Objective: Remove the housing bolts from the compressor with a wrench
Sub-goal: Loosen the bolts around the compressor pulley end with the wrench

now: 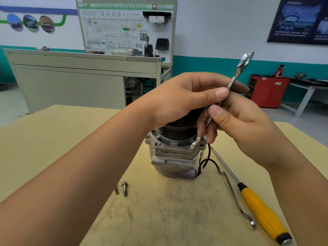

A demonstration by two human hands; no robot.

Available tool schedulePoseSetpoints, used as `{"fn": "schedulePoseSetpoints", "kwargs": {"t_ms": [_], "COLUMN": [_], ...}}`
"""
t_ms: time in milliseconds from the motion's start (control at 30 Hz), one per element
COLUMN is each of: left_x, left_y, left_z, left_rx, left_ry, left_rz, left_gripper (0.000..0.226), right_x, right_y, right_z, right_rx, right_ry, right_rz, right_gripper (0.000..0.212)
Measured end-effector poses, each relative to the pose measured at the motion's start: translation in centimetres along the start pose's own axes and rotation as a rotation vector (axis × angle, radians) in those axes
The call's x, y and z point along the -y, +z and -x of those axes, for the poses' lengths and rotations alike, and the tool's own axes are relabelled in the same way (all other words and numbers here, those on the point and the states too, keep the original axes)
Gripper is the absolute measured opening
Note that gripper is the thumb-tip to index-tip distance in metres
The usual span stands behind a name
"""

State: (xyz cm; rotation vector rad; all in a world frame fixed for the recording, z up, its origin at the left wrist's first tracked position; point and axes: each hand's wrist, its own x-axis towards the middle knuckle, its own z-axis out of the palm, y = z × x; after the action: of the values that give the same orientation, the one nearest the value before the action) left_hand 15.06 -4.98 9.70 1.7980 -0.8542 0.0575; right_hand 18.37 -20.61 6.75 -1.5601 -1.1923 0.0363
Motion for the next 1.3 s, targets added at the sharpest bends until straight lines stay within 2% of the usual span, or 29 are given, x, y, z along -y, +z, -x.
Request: {"fn": "schedulePoseSetpoints", "kwargs": {"t_ms": [267, 467, 767, 867, 933, 1000, 1100, 1200, 1300], "left_x": [-1.2, -2.2, -2.6, -1.9, -1.4, -1.2, -1.5, -1.6, -1.2], "left_y": [-1.4, -0.9, 3.5, 4.7, 5.1, 5.3, 5.5, 6.1, 6.6], "left_z": [0.7, 1.8, 6.1, 6.7, 7.1, 7.3, 7.1, 6.6, 5.9], "left_rx": [-0.192, -0.309, -0.668, -0.755, -0.807, -0.851, -0.896, -0.917, -0.961], "left_ry": [-0.022, -0.053, 0.044, 0.067, 0.051, 0.079, 0.152, 0.204, 0.229], "left_rz": [-0.190, -0.473, -0.935, -1.054, -1.078, -1.031, -0.918, -0.858, -0.733], "left_gripper": [0.011, 0.008, 0.010, 0.016, 0.028, 0.021, 0.004, 0.003, 0.009], "right_x": [-0.3, 0.2, 1.5, 1.8, 1.7, 1.6, 2.3, 3.1, 3.3], "right_y": [0.7, 0.6, 0.6, 1.0, 1.7, 1.9, 1.1, 0.2, 0.7], "right_z": [-0.1, 0.0, 0.3, 0.6, 0.6, 0.5, 0.6, 1.0, 0.9], "right_rx": [-0.029, -0.030, 0.091, 0.196, 0.238, 0.181, 0.062, 0.097, 0.103], "right_ry": [0.002, -0.020, -0.003, 0.031, 0.003, -0.028, -0.032, -0.037, -0.071], "right_rz": [0.122, 0.233, 0.313, 0.334, 0.417, 0.452, 0.357, 0.334, 0.502], "right_gripper": [0.012, 0.015, 0.024, 0.013, 0.010, 0.011, 0.010, 0.010, 0.018]}}
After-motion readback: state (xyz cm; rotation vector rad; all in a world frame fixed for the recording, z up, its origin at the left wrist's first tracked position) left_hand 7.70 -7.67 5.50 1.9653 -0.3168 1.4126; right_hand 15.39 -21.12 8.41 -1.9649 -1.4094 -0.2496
